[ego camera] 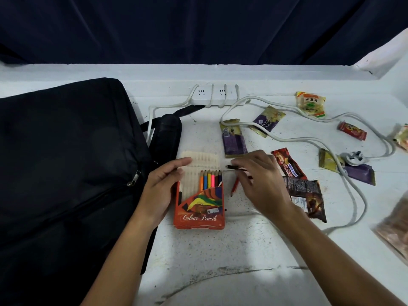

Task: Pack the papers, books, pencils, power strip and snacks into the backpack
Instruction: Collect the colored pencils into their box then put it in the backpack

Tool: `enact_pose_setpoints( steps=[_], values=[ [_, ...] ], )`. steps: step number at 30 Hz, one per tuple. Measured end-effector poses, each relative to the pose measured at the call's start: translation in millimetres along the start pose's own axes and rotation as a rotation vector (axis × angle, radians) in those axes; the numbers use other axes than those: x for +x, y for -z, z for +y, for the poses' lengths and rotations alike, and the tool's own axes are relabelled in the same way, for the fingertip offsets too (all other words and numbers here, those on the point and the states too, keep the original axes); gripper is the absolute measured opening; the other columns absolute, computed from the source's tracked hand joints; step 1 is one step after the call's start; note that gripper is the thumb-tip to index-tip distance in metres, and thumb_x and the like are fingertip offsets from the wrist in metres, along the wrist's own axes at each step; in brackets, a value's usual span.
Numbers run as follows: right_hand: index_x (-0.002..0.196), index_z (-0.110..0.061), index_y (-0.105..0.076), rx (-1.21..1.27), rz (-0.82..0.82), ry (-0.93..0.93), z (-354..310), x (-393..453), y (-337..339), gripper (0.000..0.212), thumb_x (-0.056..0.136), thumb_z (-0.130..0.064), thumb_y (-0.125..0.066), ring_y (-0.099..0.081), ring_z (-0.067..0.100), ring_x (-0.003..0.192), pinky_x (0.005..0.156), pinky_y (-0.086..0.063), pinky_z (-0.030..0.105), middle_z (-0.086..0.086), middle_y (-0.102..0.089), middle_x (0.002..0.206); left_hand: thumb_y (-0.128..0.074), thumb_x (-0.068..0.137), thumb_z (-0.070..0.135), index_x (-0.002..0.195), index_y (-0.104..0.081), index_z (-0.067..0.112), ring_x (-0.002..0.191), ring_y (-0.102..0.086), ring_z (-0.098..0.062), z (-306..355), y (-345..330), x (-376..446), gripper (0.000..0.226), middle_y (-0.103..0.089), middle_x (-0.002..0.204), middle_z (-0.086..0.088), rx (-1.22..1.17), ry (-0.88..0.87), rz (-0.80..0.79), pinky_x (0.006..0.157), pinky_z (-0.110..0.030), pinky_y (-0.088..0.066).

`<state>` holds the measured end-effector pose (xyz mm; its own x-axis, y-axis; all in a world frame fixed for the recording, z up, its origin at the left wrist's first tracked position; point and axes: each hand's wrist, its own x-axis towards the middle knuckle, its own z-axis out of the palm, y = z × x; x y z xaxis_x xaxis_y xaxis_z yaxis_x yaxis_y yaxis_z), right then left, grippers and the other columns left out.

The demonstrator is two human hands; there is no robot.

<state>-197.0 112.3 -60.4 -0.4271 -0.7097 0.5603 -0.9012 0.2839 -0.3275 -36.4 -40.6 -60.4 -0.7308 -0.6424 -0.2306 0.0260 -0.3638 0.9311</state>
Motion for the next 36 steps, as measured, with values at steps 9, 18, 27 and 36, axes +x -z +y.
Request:
enact_pose_setpoints(
  steps=[9, 18, 27, 36],
  values=[
    [0.092, -0.013, -0.075, 0.028, -0.092, 0.304, -33, 29, -22, 0.021, 0.079, -0.004, -0.062, -0.048, 0.023, 0.101, 0.078, -0.043, 0.043, -0.001, -0.071, 0.094, -0.039, 0.097, -0.003, 0.100, -0.075, 0.016, 0.108, -0.064, -0.025, -2, 1, 1, 0.040, -0.072, 0.108, -0.007, 0.047, -0.053, -0.044, 0.097, -0.046, -0.047],
    [0.092, -0.023, -0.078, 0.164, -0.310, 0.242, -41, 15, -13, 0.035, 0.082, -0.014, -0.045, -0.038, 0.031, 0.133, 0.100, -0.037, 0.047, 0.005, -0.057, 0.135, -0.039, 0.096, -0.003, 0.105, -0.072, 0.013, 0.111, -0.063, -0.028, -3, 4, 2, 0.038, -0.070, 0.113, -0.011, 0.016, -0.067, -0.035, 0.101, -0.051, -0.045],
    [0.106, -0.023, -0.075, 0.281, -0.362, 0.085, -44, -1, -8, 0.029, 0.089, -0.034, -0.055, -0.022, 0.024, 0.144, 0.110, -0.029, 0.049, 0.001, -0.046, 0.144, -0.040, 0.096, -0.001, 0.108, -0.071, 0.011, 0.114, -0.061, -0.034, -5, 5, 3, 0.035, -0.068, 0.116, -0.016, 0.026, -0.058, -0.032, 0.099, -0.049, -0.046],
    [0.103, -0.018, -0.075, 0.344, -0.314, 0.039, -42, -5, -4, 0.028, 0.089, -0.033, -0.055, -0.029, 0.022, 0.141, 0.110, -0.030, 0.045, 0.001, -0.051, 0.140, -0.040, 0.097, -0.001, 0.110, -0.069, 0.008, 0.113, -0.062, -0.032, -4, 5, 2, 0.033, -0.067, 0.117, -0.017, 0.004, -0.048, -0.035, 0.096, -0.048, -0.048]
  ],
)
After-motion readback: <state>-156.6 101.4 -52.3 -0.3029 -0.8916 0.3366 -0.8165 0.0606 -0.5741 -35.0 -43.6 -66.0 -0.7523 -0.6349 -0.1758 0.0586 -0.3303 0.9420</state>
